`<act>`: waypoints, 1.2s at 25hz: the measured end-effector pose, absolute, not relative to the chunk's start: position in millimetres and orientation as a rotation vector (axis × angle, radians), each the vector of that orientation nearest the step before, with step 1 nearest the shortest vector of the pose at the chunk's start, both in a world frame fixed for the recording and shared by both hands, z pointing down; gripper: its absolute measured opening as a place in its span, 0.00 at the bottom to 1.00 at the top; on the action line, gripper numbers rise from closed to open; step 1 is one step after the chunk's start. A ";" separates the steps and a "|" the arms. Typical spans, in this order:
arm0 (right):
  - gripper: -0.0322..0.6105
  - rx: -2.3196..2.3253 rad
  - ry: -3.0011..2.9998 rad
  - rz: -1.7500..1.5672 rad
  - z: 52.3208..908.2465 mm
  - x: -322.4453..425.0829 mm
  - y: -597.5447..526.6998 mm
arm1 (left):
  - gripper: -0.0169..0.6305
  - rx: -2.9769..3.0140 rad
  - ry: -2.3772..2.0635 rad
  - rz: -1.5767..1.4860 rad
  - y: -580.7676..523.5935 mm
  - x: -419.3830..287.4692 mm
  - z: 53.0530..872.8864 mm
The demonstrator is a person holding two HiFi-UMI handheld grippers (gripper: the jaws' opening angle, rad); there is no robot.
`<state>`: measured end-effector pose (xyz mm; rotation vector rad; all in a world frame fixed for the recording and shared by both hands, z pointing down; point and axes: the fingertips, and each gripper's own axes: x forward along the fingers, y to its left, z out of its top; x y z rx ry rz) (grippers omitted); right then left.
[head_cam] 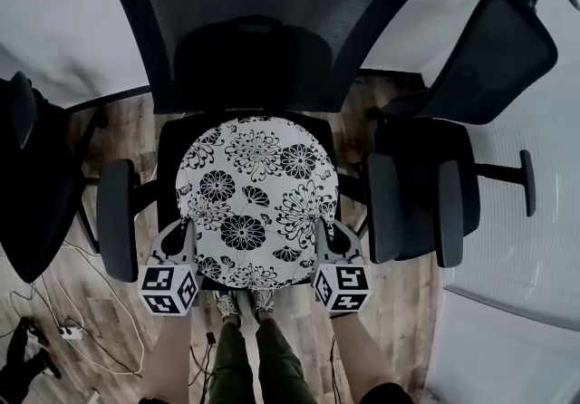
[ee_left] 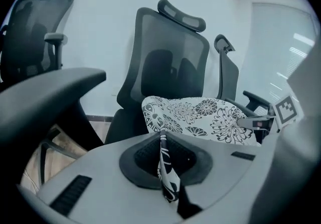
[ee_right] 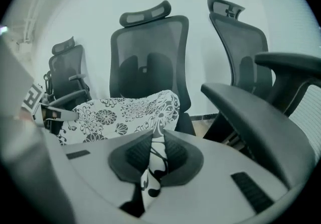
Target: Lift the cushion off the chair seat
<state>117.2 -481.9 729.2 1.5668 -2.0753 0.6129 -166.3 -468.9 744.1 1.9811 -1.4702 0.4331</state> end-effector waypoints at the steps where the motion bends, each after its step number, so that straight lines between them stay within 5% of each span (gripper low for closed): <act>1: 0.10 1.578 -2.088 0.603 719.4 116.2 -480.7 | 0.05 1.989 -1.479 0.420 -467.9 -167.2 734.7; 30: 0.10 1.501 -2.039 0.738 746.1 120.3 -497.6 | 0.05 1.880 -1.429 0.426 -481.6 -168.6 767.4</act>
